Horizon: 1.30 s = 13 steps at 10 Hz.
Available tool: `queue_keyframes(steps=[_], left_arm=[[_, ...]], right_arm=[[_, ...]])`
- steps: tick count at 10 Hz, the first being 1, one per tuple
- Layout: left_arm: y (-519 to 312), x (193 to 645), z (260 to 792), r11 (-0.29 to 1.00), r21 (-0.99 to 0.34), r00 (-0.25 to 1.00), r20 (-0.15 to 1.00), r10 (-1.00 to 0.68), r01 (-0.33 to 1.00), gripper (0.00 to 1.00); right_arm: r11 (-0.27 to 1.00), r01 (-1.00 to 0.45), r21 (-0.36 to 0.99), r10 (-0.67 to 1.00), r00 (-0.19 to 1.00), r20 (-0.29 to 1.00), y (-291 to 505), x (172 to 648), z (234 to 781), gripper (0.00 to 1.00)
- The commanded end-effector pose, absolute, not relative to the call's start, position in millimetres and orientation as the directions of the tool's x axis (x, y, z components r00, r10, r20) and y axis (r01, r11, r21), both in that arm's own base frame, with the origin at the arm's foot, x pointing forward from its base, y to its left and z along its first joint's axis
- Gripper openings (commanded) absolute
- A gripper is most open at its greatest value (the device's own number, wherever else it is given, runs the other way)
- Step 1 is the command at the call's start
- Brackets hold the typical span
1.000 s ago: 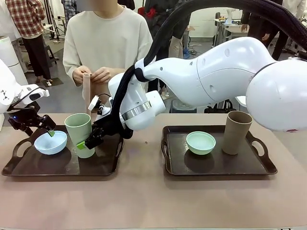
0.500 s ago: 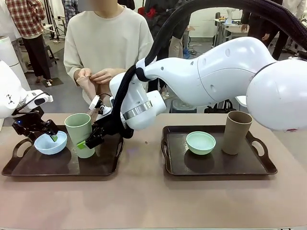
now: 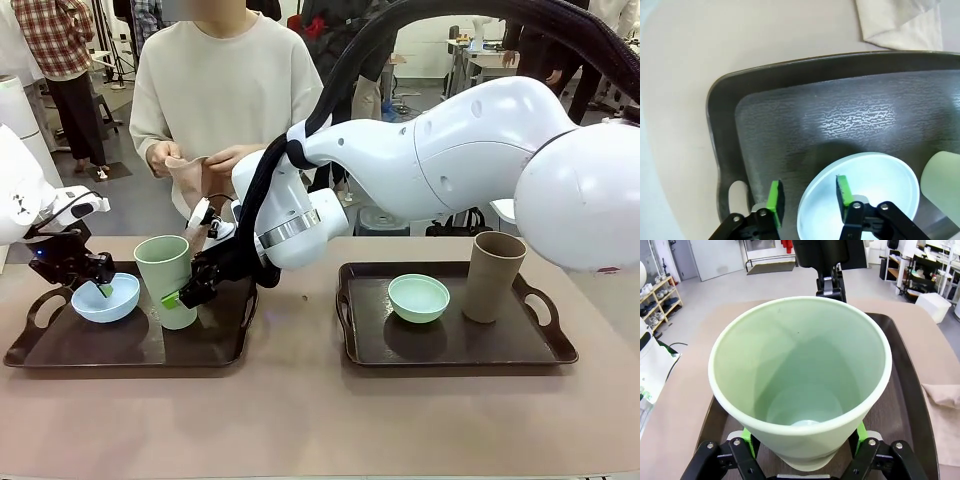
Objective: Set up a tray with a mat and arrange the tableware.
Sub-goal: Pick up the Picnic Bowl and Reusable plastic cup from the Handle tray in front of the human's position and hold them in the air.
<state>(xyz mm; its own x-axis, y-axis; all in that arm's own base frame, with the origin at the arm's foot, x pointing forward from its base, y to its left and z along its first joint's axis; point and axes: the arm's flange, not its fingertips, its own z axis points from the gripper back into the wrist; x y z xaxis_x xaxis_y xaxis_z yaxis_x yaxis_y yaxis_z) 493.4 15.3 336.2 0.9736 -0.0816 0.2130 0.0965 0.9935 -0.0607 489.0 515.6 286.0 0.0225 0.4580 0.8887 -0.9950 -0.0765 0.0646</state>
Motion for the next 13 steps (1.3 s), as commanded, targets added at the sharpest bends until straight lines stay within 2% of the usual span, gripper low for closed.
queue_keyframes(steps=[1, 2, 3, 4, 5, 6, 7, 8, 10, 13], left_arm=[[14.7, 492.9, 342.3, 0.995, -0.058, 0.976, 0.208, -0.067, 0.081, 0.00], [15.3, 492.8, 344.0, 0.995, -0.055, 0.975, 0.209, -0.074, 0.087, 0.00], [15.2, 490.7, 344.6, 0.994, -0.056, 0.975, 0.211, -0.075, 0.089, 0.01], [16.0, 491.1, 346.3, 0.994, -0.054, 0.974, 0.212, -0.077, 0.090, 0.00], [16.0, 489.6, 346.9, 0.995, -0.054, 0.974, 0.215, -0.073, 0.086, 0.00], [16.0, 490.6, 348.2, 0.995, -0.053, 0.974, 0.216, -0.072, 0.085, 0.00], [15.9, 489.9, 348.4, 0.995, -0.054, 0.974, 0.216, -0.068, 0.081, 0.00], [16.0, 489.8, 352.5, 0.995, -0.055, 0.974, 0.215, -0.066, 0.080, 0.00], [10.8, 480.5, 383.9, 0.996, -0.077, 0.976, 0.215, -0.035, 0.053, 0.00], [6.9, 460.7, 464.7, 0.990, -0.132, 0.948, 0.317, 0.003, 0.041, 0.00]], right_arm=[[-0.074, -0.996, 0.043, 0.416, 0.009, 0.909, 513.6, 485.1, 281.6, 0.00], [-0.072, -0.997, 0.042, 0.416, 0.009, 0.909, 514.1, 485.8, 282.4, 0.00], [-0.072, -0.997, 0.041, 0.417, 0.007, 0.909, 514.0, 484.9, 282.4, 0.25], [-0.071, -0.997, 0.040, 0.415, 0.007, 0.910, 514.5, 486.0, 283.1, 0.25], [-0.070, -0.997, 0.043, 0.415, 0.010, 0.910, 514.0, 485.1, 282.6, 0.00], [-0.062, -0.997, 0.043, 0.416, 0.014, 0.909, 513.4, 486.3, 283.1, 0.25], [-0.054, -0.998, 0.042, 0.416, 0.016, 0.909, 510.8, 486.1, 284.2, 0.00], [-0.037, -0.999, 0.039, 0.414, 0.020, 0.910, 506.3, 486.6, 290.4, 0.00], [0.011, -1.000, 0.025, 0.431, 0.027, 0.902, 490.6, 476.4, 335.7, 0.00], [0.121, -0.990, -0.078, 0.487, -0.009, 0.873, 466.0, 456.4, 426.2, 0.00]])
